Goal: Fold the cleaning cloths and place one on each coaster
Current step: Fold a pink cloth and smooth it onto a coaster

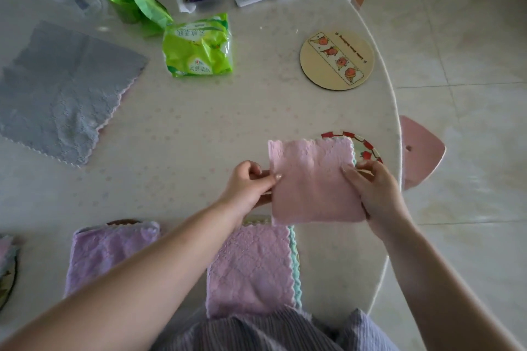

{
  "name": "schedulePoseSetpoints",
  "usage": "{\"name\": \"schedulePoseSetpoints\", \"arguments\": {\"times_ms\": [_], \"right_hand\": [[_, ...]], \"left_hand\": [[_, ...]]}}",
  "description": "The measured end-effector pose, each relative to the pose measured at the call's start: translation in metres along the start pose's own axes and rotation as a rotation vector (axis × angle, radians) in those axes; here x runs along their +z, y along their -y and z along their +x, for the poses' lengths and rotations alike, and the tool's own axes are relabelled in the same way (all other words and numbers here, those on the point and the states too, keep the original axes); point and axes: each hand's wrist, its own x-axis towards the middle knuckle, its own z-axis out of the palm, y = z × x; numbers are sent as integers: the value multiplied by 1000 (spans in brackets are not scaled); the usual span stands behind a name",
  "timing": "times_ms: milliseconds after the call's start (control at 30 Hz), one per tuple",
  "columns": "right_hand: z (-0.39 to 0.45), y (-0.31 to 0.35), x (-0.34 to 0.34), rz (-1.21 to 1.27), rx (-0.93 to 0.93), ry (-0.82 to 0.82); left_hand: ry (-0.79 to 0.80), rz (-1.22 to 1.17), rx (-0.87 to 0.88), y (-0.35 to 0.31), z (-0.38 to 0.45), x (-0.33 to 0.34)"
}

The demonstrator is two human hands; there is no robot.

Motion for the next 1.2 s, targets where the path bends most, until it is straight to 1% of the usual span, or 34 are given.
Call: {"name": "schedulePoseSetpoints", "arguments": {"times_ms": [67, 133, 200, 300, 400, 467, 633, 733, 767, 800, 867, 933, 967, 1000, 1033, 1100, 1167, 1200], "right_hand": [[2, -11, -14, -84, -73, -94], [7, -21, -25, -120, -76, -141], [12, -28, -31, -148, -92, -130], [17, -27, -37, -223, -153, -110], [22, -21, -40, -226, -207, -109], [26, -19, -40, -230, -210, -109], [32, -25, -39, -288, -215, -66], [31, -25, -39, -284, -228, -58], [30, -26, -38, -299, -241, -73], [29, -28, -38, -334, -263, -101], [26, -32, -36, -480, -362, -186], [22, -35, -32, -638, -537, -230], [21, -36, -29, -699, -606, -222], [20, -37, -26, -760, -649, -190], [19, -38, -23, -826, -673, -149], [20, -47, -17, -964, -676, -74], [21, -58, -14, -1050, -651, -67], [23, -62, -16, -1069, -646, -84]], "left_hand": [[27, 41, 34, 3, 1, 17], [54, 126, 69, 3, 3, 31], [73, 174, 91, 0, 5, 43], [104, 169, 88, -4, 10, 54], [144, 214, 69, -4, 14, 54], [157, 257, 55, -4, 15, 54], [118, 252, 28, -5, 15, 56], [100, 255, 61, -2, 15, 57], [82, 316, 133, 0, 15, 58], [45, 444, 260, 2, 16, 58], [-2, 764, 587, 9, 17, 59], [58, 1068, 872, 16, 20, 62], [110, 1225, 969, 19, 20, 66], [166, 1370, 1024, 21, 19, 71], [214, 1475, 1019, 23, 18, 75], [264, 1575, 919, 24, 17, 81], [253, 1729, 832, 27, 22, 80], [241, 1802, 841, 31, 27, 75]]}}
